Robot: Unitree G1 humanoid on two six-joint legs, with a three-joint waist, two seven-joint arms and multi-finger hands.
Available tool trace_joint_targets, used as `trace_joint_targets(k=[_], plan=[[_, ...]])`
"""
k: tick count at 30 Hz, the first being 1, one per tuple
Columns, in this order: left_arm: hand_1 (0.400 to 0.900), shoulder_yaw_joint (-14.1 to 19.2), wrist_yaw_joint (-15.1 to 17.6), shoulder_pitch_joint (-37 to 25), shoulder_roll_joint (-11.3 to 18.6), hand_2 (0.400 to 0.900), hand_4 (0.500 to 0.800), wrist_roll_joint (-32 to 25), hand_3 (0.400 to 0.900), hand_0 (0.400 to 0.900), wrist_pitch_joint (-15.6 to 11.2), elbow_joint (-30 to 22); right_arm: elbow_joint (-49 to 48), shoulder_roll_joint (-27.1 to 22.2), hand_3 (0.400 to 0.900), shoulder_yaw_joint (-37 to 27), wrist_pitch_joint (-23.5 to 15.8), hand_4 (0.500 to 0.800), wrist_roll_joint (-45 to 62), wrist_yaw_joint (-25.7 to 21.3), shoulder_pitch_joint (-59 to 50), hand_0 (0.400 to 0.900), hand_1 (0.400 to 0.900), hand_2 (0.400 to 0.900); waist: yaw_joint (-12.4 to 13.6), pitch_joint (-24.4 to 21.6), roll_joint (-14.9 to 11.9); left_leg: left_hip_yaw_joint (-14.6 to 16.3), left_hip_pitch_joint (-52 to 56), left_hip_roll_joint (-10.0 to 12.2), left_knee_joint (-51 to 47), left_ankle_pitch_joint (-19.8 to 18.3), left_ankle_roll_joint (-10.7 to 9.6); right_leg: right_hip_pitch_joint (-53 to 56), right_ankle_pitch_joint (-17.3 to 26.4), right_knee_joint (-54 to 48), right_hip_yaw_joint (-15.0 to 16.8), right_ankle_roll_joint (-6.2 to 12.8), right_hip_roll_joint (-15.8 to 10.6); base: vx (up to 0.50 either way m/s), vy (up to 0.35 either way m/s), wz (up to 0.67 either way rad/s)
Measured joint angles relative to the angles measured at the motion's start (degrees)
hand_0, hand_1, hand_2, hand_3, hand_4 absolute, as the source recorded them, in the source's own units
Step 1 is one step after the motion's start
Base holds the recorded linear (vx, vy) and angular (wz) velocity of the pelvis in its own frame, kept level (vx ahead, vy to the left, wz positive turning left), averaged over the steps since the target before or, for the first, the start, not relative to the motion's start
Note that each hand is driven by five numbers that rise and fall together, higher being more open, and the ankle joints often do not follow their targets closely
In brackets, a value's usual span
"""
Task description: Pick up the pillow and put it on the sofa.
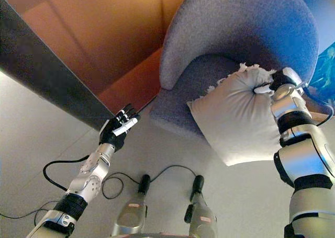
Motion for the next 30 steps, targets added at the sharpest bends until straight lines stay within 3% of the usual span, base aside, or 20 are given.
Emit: trace_joint_targets(k=[1,2,3,9,30], plan=[[0.9,0.0,0.0,-0.2,0.0,0.9,0.8,-0.2,0.9,0.9,0.0,0.0,0.0,0.0,0.4,0.0,0.2,0.5,0.0,-0.3,0.0,0.4,0.4,0.4,0.0,0.0,0.0,0.0,0.0,0.0,-0.1,0.0,0.0,0.0,0.0,0.0,0.0,-0.06,0.0,0.0,0.0,0.0],[0.9,0.0,0.0,-0.5,0.2,0.9,0.8,-0.4,0.9,0.9,0.0,0.0,0.0,0.0,0.529,0.0,0.6,0.578,0.0,-0.6,-0.1,0.529,0.529,0.529,0.0,0.0,0.0,0.0,0.2,0.1,-0.3,-0.1,0.0,0.0,0.1,0.0,0.0,-0.07,0.1,0.0,0.0,0.0],[0.9,0.0,0.0,-0.8,0.4,0.9,0.8,-0.4,0.9,0.9,0.0,0.0,0.0,0.0,0.9,0.0,0.8,0.8,0.0,-0.7,-0.1,0.9,0.9,0.9,0.1,0.0,0.0,0.1,0.4,0.1,-0.4,-0.1,0.0,0.1,0.1,0.0,-0.1,-0.08,0.1,0.03,0.001,0.04],[0.9,0.1,0.0,-1.6,2.0,0.9,0.8,-0.5,0.9,0.9,0.0,0.0,1.1,0.0,0.9,-0.1,1.5,0.8,0.0,-1.0,-0.1,0.9,0.9,0.9,0.0,0.1,0.1,0.2,2.0,0.3,-0.9,-0.4,0.0,1.5,0.1,0.0,-1.4,-0.1,0.1,0.03,0.003,0.03],[0.9,0.1,0.0,-1.4,2.0,0.9,0.8,-0.5,0.9,0.9,0.2,-0.4,0.9,0.0,0.9,-0.6,1.4,0.8,-0.2,-1.2,0.2,0.9,0.9,0.9,0.1,0.1,0.2,0.3,4.6,0.4,-0.9,-0.5,0.0,4.1,-0.6,0.0,-1.3,-0.49,0.1,0.02,0.002,0.0]])
